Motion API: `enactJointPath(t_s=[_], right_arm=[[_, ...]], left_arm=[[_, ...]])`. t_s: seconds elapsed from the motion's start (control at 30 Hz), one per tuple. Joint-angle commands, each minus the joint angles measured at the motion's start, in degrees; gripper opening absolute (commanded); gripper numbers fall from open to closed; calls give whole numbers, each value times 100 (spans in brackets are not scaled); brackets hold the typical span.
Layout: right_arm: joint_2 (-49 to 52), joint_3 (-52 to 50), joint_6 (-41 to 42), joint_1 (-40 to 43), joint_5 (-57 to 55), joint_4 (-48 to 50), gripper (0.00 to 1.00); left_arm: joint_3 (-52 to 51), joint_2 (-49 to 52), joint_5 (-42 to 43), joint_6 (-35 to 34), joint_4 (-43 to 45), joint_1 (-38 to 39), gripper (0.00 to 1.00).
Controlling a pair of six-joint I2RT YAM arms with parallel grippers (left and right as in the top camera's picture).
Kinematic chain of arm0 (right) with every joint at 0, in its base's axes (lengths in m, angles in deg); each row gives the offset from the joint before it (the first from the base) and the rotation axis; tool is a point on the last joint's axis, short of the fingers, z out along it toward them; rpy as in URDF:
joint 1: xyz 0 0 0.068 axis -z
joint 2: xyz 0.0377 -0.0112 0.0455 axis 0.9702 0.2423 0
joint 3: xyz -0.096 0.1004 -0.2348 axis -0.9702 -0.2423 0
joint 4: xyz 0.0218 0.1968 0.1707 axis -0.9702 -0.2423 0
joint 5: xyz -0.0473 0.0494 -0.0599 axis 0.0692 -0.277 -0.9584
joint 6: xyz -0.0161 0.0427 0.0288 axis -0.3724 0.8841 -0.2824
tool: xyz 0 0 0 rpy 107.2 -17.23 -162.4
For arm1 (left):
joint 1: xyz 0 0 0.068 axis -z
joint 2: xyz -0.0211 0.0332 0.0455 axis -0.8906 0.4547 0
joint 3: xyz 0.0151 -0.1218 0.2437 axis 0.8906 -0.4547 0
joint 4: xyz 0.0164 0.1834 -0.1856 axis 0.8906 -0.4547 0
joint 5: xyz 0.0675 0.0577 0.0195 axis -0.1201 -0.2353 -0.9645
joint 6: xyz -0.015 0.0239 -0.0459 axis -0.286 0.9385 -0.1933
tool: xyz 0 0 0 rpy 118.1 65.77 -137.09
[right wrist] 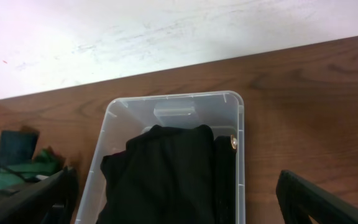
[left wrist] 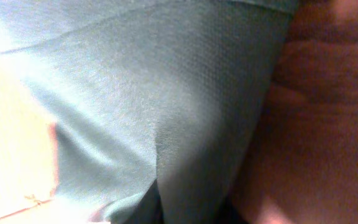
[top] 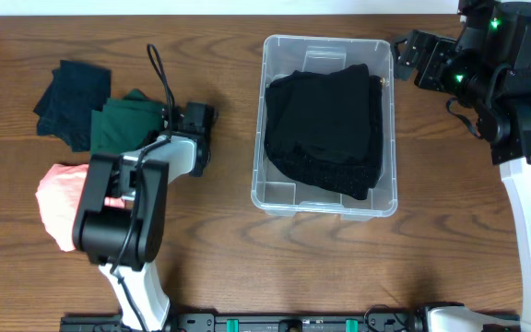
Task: Pack container
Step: 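Grasp the green cloth with the left gripper and lift, then carry the green cloth right and lower it into the bin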
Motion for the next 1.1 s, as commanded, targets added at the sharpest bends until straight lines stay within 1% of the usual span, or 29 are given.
enactJointPath(t_s=[0.0, 0.07, 0.23, 0.4, 0.53, 0.63, 0.73, 0.77, 0.83, 0.9, 1.07], right_arm=[[-26, 9, 39, 39, -13, -4, 99], [-26, 9, 39, 39, -11, -4, 99], [-26, 9, 39, 39, -11, -4, 99], [-26, 9, 37, 39, -11, -4, 99], [-26, 9, 39, 39, -11, -4, 99], [-26, 9, 39, 39, -11, -4, 99], [-26, 9, 39, 39, -11, -4, 99], [-26, 9, 39, 39, -11, -4, 99], [-26, 9, 39, 39, -11, -4, 99], [-26, 9, 39, 39, -11, -4, 99], [-26, 9, 39, 39, -11, -4, 99]], left_arm=[[-17, -785, -11, -92, -87, 20, 6], [-17, -1193, -140, 4, -149, 31, 6], [0, -2205, -149, 367, -166, 197, 6], [94, -2938, -149, 778, -162, 640, 6], [269, -3322, -151, 896, -98, 1093, 6], [428, -3484, -146, 1244, 280, 1495, 6], [520, -3526, -94, 1751, 1016, 1908, 6], [527, -3523, 20, 2004, 1403, 2087, 6], [527, -3512, 354, 2273, 1912, 2299, 6], [527, -3482, 909, 2288, 2304, 2422, 6], [527, -3204, 2452, 2282, 2601, 2396, 6]])
